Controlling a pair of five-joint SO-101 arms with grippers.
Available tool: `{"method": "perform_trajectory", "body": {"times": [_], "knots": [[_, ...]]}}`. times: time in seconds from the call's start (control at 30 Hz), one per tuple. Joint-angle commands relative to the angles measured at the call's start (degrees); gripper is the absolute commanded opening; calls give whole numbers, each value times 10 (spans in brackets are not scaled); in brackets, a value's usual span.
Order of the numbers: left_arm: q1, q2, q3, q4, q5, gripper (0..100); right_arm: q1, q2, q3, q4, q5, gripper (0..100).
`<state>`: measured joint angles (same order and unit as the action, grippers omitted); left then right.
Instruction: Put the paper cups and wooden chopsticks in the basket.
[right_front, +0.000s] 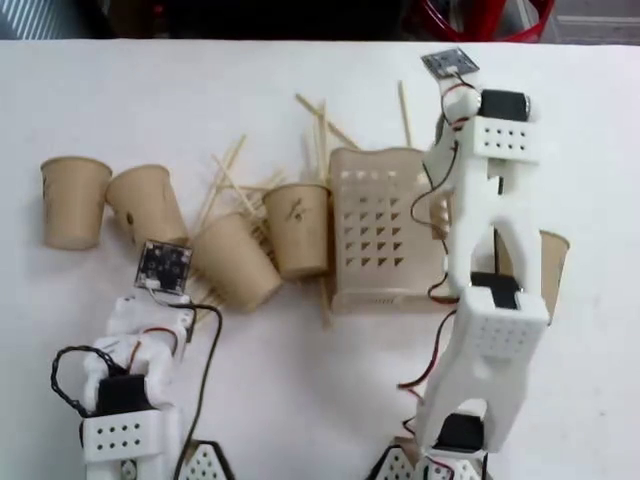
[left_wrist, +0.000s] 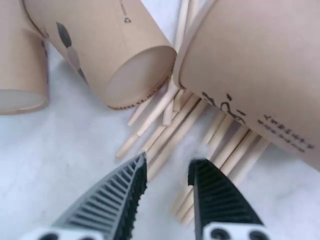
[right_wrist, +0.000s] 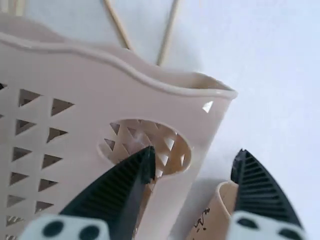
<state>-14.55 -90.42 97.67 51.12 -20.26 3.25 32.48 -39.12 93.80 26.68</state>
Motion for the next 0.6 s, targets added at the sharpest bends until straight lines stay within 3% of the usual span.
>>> {"method": "perform_trajectory", "body": {"times": [0.0, 0.37, 0.57], "knots": [[7, 2, -4, -11, 7, 151, 18, 8, -42, 15, 0, 252], [7, 2, -4, -11, 7, 151, 13, 85, -53, -51, -4, 242], [7, 2, -4, -11, 7, 151, 13, 95, -53, -61, 7, 5]]}}
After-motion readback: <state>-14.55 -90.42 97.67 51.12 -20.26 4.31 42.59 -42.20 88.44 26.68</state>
